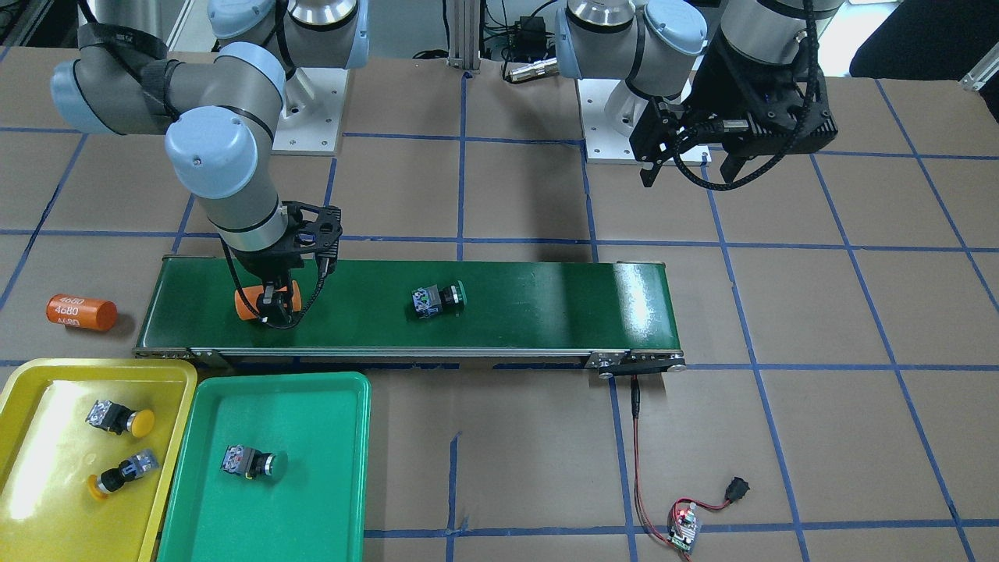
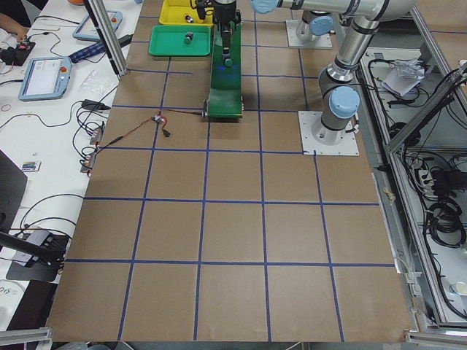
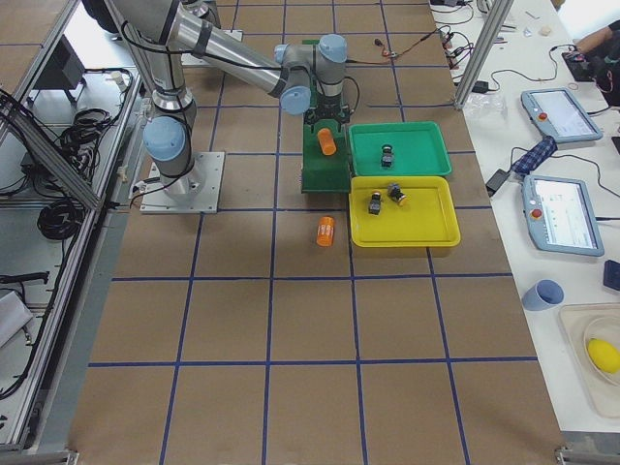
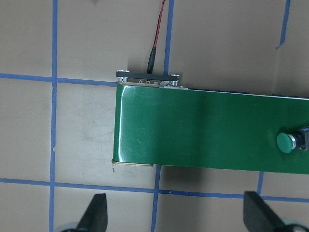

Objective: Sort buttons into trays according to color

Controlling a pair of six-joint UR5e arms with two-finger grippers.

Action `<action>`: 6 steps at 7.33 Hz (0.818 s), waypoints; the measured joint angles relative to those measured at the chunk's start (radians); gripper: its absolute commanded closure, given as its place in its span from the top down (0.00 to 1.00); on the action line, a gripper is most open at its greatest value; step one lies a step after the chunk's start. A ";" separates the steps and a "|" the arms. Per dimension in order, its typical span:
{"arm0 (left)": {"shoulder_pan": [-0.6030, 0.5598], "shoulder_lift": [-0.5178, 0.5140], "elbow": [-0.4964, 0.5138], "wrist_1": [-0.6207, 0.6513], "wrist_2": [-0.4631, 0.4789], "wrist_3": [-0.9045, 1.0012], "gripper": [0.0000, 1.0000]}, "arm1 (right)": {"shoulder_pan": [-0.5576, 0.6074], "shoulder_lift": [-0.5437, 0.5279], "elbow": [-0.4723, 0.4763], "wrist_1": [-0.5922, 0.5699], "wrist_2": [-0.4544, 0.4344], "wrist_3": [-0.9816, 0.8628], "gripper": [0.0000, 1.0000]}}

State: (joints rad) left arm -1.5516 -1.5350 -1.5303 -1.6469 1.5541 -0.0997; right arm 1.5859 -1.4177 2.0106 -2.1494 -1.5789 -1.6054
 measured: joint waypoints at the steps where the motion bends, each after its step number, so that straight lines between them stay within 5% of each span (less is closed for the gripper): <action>1: 0.000 0.000 0.001 -0.003 0.000 -0.006 1.00 | 0.000 0.001 0.002 -0.001 0.000 0.001 1.00; 6: -0.013 -0.006 0.001 -0.005 -0.012 0.038 1.00 | 0.000 0.006 0.003 0.002 0.007 0.009 1.00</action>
State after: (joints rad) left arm -1.5649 -1.5405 -1.5291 -1.6517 1.5418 -0.0617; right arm 1.5861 -1.4113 2.0140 -2.1473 -1.5717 -1.5961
